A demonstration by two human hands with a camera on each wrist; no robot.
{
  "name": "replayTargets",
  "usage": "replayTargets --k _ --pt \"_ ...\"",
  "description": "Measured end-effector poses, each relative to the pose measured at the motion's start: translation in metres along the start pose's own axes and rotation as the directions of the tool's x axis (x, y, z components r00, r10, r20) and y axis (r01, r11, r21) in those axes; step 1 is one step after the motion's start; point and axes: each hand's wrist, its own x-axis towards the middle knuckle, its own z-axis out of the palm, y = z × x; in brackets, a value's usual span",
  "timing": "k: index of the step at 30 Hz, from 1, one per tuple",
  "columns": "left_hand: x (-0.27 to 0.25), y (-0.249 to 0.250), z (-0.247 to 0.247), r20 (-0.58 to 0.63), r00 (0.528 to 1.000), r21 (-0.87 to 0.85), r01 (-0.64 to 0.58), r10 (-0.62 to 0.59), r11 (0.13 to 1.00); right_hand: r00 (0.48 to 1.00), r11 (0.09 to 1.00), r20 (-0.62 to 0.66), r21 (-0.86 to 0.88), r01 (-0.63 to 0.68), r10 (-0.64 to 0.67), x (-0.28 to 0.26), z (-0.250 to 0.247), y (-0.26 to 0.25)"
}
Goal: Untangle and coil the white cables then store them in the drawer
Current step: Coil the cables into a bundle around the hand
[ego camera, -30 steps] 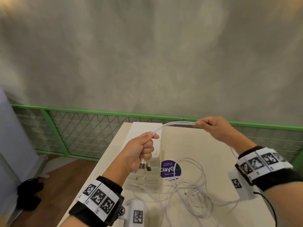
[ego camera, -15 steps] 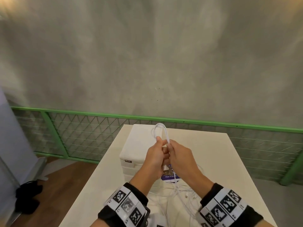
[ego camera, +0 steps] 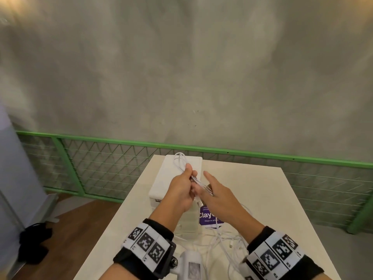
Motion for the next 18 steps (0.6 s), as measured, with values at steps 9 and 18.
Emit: replayTargets --k 9,18 --pt "0.005 0.006 -0.005 0.086 0.996 -0.038 -0.002 0.005 0.999 0.988 0.998 0.151 0.058 -0.039 0.030 0.006 0.000 -0.001" --pt "0.007 0.017 -0.011 0.190 0.978 -0.386 -0.009 0.090 0.922 0.975 0.948 0.212 0.291 -0.126 0.065 0.007 -0.006 0.010"
